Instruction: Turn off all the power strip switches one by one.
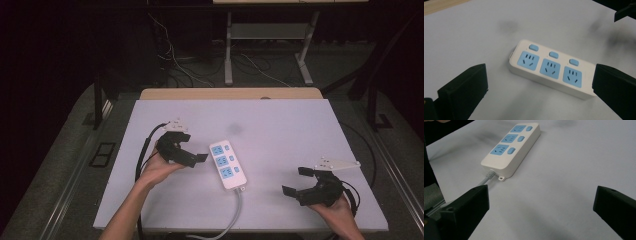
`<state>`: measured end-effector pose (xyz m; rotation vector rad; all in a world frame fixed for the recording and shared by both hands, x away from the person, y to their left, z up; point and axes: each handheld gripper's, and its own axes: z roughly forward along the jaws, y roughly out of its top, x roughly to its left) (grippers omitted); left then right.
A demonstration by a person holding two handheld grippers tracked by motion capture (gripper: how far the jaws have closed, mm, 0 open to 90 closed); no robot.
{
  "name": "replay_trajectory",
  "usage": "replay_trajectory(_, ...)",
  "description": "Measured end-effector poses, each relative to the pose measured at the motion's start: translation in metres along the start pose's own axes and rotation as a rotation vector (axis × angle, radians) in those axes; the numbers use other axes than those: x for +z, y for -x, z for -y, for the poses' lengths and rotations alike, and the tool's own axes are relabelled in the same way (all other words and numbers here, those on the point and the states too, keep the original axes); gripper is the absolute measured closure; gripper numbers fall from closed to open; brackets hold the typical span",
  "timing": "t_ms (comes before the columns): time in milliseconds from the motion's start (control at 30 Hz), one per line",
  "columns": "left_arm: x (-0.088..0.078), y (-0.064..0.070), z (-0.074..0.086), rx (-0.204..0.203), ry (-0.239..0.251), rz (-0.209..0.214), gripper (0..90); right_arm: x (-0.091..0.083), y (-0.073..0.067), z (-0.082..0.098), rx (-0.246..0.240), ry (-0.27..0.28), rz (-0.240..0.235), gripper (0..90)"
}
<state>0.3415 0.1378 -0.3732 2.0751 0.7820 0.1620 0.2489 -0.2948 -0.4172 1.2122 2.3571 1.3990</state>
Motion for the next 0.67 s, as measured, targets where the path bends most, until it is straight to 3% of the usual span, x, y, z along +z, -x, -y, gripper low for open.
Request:
replay_trajectory(267, -0.013, 0.007, 0.029, -0.042, 0.039, -0.015, 0.0, 0.0, -0.001, 0.001, 0.006, -0.005, 0.0, 0.0)
replay_trajectory(667, -0.012, 0.015, 0.064, -0.082, 0.076, -0.012, 0.0, 0.001, -0.001, 0.001, 0.003, -0.005, 0.003, 0.0)
